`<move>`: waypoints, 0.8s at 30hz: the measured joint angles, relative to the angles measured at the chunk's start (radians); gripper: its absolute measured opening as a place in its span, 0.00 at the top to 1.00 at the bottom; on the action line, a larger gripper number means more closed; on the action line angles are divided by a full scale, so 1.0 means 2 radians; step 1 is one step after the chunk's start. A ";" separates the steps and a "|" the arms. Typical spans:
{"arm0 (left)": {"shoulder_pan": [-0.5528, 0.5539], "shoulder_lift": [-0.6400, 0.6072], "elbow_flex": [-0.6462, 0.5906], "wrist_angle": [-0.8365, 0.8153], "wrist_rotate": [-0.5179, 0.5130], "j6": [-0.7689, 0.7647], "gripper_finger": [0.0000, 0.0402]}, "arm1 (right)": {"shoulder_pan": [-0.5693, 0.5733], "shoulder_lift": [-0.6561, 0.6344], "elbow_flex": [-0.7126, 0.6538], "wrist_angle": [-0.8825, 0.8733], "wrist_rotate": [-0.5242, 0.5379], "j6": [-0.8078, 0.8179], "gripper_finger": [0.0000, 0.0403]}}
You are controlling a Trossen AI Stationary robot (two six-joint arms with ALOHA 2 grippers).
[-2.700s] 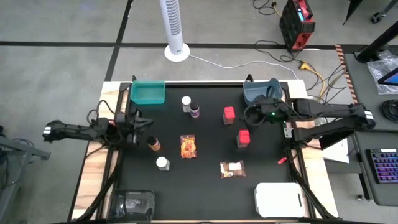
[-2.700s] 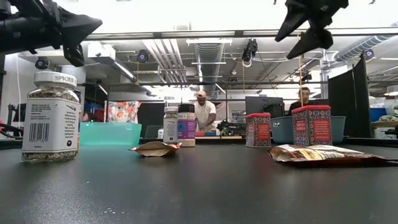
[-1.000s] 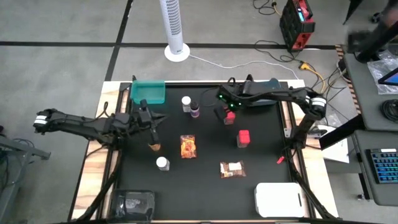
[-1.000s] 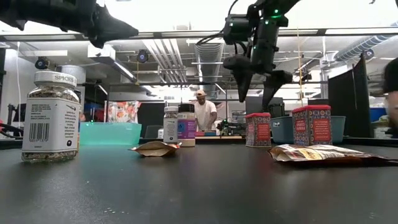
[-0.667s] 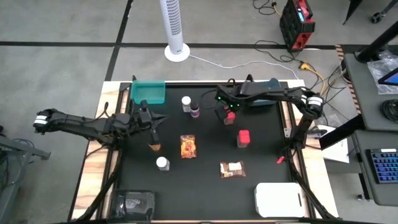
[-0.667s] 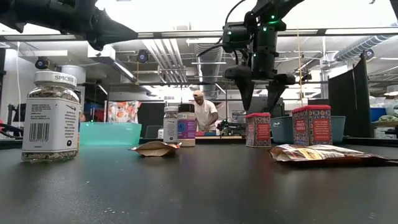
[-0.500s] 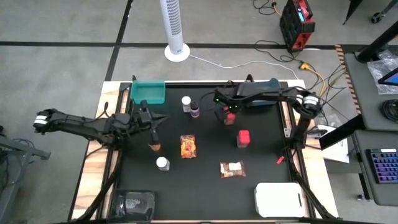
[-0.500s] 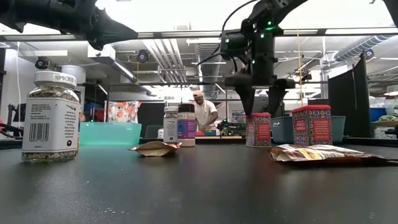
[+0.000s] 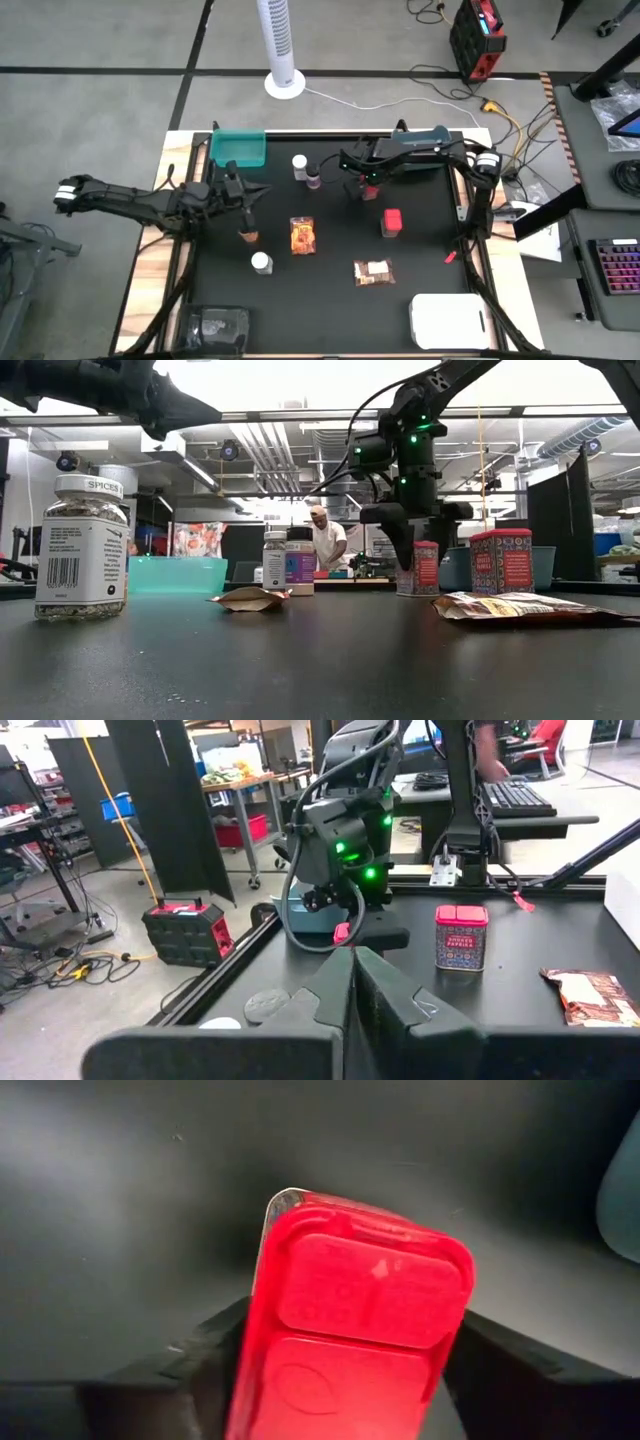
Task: Sort spices by type
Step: Put the top red seasoning can into the dark blue bin
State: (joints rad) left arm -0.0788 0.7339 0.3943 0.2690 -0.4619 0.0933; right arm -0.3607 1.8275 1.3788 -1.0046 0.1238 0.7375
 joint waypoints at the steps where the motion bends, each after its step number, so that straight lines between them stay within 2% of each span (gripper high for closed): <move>1: 0.000 0.001 0.000 0.000 0.000 0.000 1.00 | 0.000 0.000 0.000 0.000 0.000 0.002 0.37; 4: 0.000 0.005 0.000 0.000 0.000 0.000 1.00 | 0.000 -0.001 0.000 0.000 -0.007 0.008 0.50; 5: 0.000 0.005 0.000 0.000 0.000 0.000 1.00 | 0.000 -0.002 0.000 0.000 -0.012 0.011 0.50; 14: 0.000 0.009 0.000 0.000 0.000 0.000 1.00 | 0.012 -0.009 0.035 -0.011 -0.028 0.011 0.50; 20: 0.000 0.008 0.000 0.003 0.000 -0.010 1.00 | 0.014 -0.020 0.105 -0.067 -0.027 0.001 0.50; 24: 0.000 0.009 0.000 0.014 0.000 -0.013 1.00 | -0.006 -0.027 0.153 -0.102 -0.022 -0.016 0.50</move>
State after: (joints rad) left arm -0.0788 0.7515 0.3943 0.2972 -0.4618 0.0671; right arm -0.3727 1.7741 1.6845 -1.2092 0.0801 0.7060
